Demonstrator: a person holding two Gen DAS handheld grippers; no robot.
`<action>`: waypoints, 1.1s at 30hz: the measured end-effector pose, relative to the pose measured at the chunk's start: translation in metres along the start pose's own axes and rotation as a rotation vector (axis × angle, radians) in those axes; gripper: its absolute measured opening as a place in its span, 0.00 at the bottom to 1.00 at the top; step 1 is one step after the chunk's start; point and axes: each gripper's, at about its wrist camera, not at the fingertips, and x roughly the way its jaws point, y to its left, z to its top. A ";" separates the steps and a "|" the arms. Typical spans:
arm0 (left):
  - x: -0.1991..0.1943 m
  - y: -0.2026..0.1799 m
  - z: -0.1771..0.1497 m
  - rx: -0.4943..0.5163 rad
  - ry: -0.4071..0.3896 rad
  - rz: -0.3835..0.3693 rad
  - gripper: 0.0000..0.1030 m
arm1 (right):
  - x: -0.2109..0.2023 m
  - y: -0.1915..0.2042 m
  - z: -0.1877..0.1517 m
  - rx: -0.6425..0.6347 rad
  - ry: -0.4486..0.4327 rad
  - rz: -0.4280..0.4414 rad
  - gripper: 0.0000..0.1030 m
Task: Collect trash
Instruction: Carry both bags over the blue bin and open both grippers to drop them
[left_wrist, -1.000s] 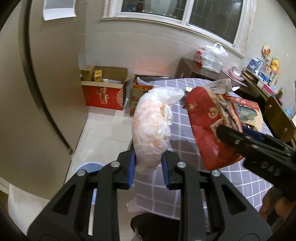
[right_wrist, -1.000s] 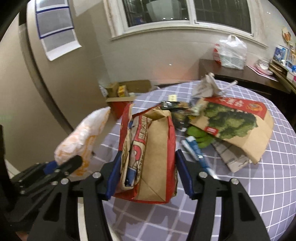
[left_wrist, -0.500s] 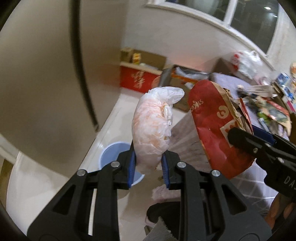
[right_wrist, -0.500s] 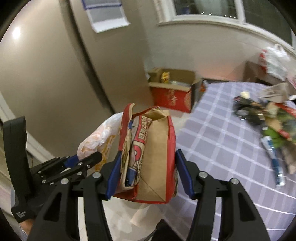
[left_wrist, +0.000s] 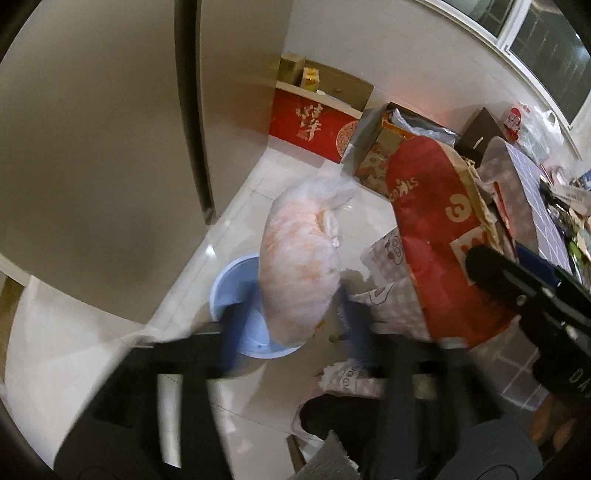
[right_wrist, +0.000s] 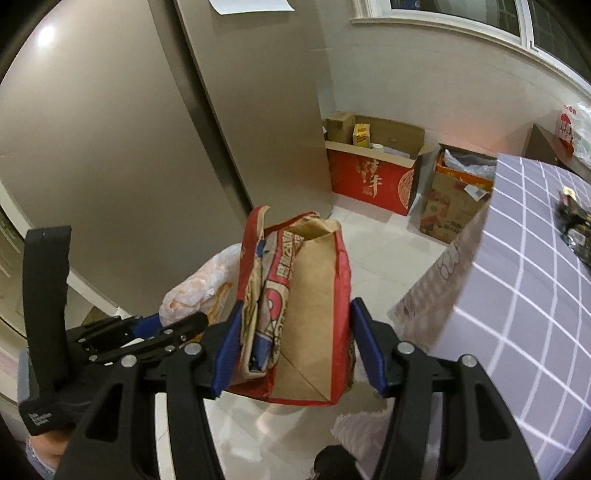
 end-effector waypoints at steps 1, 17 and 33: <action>0.004 0.004 0.001 -0.008 -0.019 0.012 0.70 | 0.006 0.001 0.000 0.002 0.002 0.000 0.55; 0.018 0.044 0.000 -0.066 0.007 0.111 0.70 | 0.057 0.028 -0.004 -0.006 0.059 0.020 0.56; -0.014 0.036 0.014 -0.035 -0.074 0.124 0.70 | 0.034 0.037 0.018 -0.044 -0.062 0.006 0.75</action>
